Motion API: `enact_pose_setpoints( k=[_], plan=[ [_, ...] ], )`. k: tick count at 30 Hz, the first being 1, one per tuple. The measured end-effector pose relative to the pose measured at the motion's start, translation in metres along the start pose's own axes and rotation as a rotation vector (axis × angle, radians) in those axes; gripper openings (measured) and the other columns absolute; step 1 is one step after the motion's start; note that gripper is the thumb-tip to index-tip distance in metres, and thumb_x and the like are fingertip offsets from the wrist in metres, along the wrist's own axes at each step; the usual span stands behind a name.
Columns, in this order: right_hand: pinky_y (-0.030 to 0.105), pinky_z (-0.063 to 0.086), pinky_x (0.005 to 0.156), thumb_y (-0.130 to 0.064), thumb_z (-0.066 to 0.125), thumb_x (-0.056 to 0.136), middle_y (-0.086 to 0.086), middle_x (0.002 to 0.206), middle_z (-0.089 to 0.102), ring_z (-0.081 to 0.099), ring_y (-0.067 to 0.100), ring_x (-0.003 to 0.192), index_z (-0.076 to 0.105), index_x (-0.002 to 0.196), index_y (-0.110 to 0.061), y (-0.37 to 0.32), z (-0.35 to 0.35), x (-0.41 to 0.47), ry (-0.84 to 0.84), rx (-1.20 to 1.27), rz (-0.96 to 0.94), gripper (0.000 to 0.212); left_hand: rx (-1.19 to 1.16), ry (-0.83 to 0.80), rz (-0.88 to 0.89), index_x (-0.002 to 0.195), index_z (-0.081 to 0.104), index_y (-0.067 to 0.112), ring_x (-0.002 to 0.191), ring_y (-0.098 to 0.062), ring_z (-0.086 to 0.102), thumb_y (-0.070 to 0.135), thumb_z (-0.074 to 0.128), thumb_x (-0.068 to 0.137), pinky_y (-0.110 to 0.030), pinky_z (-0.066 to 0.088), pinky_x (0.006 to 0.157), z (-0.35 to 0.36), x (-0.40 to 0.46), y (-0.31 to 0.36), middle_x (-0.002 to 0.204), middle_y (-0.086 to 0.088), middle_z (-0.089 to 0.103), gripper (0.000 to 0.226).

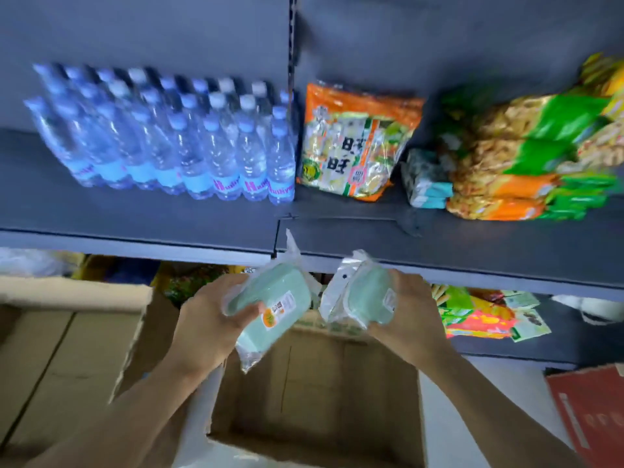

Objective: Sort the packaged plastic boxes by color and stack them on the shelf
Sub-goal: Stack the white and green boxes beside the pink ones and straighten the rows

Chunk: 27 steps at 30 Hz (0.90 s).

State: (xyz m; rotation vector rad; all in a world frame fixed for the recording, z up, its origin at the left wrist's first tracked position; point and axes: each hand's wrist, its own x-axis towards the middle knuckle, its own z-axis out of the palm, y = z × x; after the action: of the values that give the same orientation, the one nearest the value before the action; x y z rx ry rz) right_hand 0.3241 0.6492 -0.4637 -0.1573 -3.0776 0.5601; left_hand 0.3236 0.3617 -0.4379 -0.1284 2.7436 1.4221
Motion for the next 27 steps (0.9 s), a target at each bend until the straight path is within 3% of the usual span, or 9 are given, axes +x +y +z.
enact_pose_setpoints(
  k=[2, 6, 10, 14, 18, 20, 24, 27],
  plan=[
    [0.04, 0.039, 0.099, -0.043, 0.07, 0.057, 0.005, 0.124, 0.047, 0.041, 0.027, 0.119, 0.038, 0.137, -0.016, -0.03, -0.049, 0.006, 0.046, -0.006, -0.045, 0.09, -0.046, 0.07, 0.025, 0.1, 0.065, 0.03, 0.085, 0.008, 0.061, 0.032, 0.079, 0.075, -0.006, 0.042, 0.067, -0.037, 0.001, 0.029, 0.092, 0.018, 0.065, 0.029],
    [0.038, 0.038, 0.101, -0.043, 0.072, 0.064, 0.005, 0.128, 0.043, 0.037, 0.026, 0.123, 0.033, 0.141, -0.017, -0.087, -0.138, 0.006, 0.156, -0.018, -0.112, 0.09, -0.09, 0.143, 0.118, 0.096, 0.061, 0.03, 0.085, -0.008, 0.058, 0.034, 0.081, 0.072, -0.014, 0.04, 0.066, -0.105, 0.0, 0.083, 0.09, 0.019, 0.061, 0.032],
    [0.039, 0.038, 0.1, -0.046, 0.069, 0.057, 0.007, 0.127, 0.046, 0.041, 0.028, 0.121, 0.038, 0.138, -0.017, -0.13, -0.207, 0.006, 0.307, -0.025, -0.181, 0.091, -0.214, 0.15, 0.222, 0.093, 0.06, 0.028, 0.08, 0.0, 0.062, 0.021, 0.079, 0.074, -0.011, 0.045, 0.058, -0.16, 0.002, 0.129, 0.096, 0.011, 0.065, 0.027],
    [0.041, 0.041, 0.097, -0.051, 0.068, 0.053, 0.002, 0.121, 0.047, 0.044, 0.026, 0.115, 0.042, 0.133, -0.021, -0.162, -0.259, 0.013, 0.407, -0.022, -0.228, 0.09, -0.285, 0.182, 0.313, 0.089, 0.06, 0.034, 0.076, -0.002, 0.06, 0.029, 0.082, 0.071, -0.017, 0.045, 0.063, -0.201, 0.007, 0.169, 0.091, 0.012, 0.067, 0.029],
    [0.04, 0.038, 0.103, -0.053, 0.066, 0.055, 0.004, 0.129, 0.045, 0.041, 0.026, 0.121, 0.038, 0.139, -0.019, -0.18, -0.305, 0.027, 0.465, -0.051, -0.241, 0.095, -0.37, 0.189, 0.409, 0.088, 0.063, 0.019, 0.061, -0.002, 0.055, 0.012, 0.075, 0.078, -0.009, 0.042, 0.054, -0.229, 0.016, 0.209, 0.078, 0.006, 0.067, 0.018],
    [0.041, 0.038, 0.102, -0.054, 0.063, 0.054, 0.006, 0.129, 0.045, 0.041, 0.027, 0.12, 0.037, 0.14, -0.018, -0.181, -0.328, 0.038, 0.515, -0.069, -0.241, 0.097, -0.383, 0.195, 0.456, 0.088, 0.064, 0.015, 0.057, 0.0, 0.054, 0.013, 0.075, 0.079, -0.009, 0.041, 0.052, -0.243, 0.024, 0.229, 0.07, 0.009, 0.066, 0.015],
    [0.043, 0.041, 0.1, -0.056, 0.067, 0.054, 0.007, 0.129, 0.048, 0.043, 0.029, 0.118, 0.04, 0.138, -0.017, -0.174, -0.368, 0.067, 0.587, -0.1, -0.258, 0.097, -0.467, 0.228, 0.504, 0.089, 0.065, 0.009, 0.065, -0.014, 0.057, 0.012, 0.07, 0.084, -0.011, 0.044, 0.053, -0.263, 0.047, 0.271, 0.079, 0.002, 0.067, 0.007],
    [0.043, 0.039, 0.102, -0.044, 0.076, 0.06, 0.006, 0.134, 0.046, 0.042, 0.028, 0.123, 0.037, 0.14, -0.019, -0.169, -0.39, 0.092, 0.56, -0.14, -0.27, 0.092, -0.537, 0.275, 0.485, 0.084, 0.067, 0.014, 0.067, -0.013, 0.056, 0.014, 0.062, 0.09, -0.021, 0.045, 0.06, -0.273, 0.065, 0.302, 0.081, -0.001, 0.066, 0.008]
  ],
)
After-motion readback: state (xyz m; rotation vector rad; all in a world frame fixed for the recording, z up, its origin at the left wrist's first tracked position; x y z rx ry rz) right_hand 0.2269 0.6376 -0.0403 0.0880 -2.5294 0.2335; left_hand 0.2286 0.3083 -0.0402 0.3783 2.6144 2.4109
